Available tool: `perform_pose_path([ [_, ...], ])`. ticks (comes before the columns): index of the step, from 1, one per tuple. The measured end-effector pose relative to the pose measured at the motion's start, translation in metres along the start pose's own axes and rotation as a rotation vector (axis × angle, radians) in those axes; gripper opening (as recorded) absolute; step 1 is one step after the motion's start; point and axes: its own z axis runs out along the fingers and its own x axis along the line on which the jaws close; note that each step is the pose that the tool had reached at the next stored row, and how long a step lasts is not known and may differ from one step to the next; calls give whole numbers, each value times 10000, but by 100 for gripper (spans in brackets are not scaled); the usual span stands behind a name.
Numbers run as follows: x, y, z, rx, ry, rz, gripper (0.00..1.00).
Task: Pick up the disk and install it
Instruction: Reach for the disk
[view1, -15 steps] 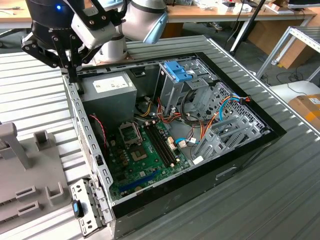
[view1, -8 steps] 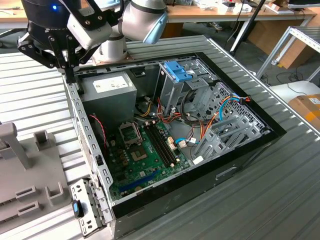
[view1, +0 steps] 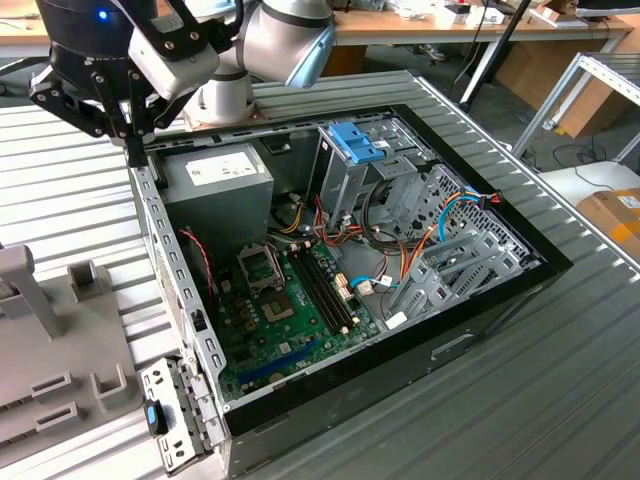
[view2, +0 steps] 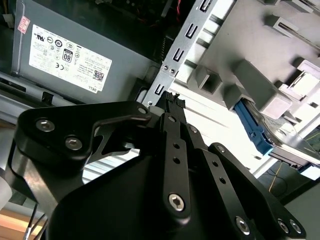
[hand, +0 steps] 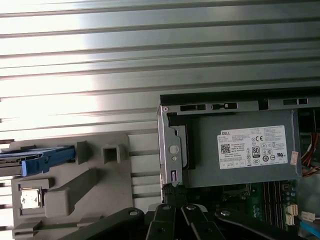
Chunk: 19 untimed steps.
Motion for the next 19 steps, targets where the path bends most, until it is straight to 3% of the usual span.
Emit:
perform_pose_path([
  [19,54,-4,-1,0,0,0,11],
])
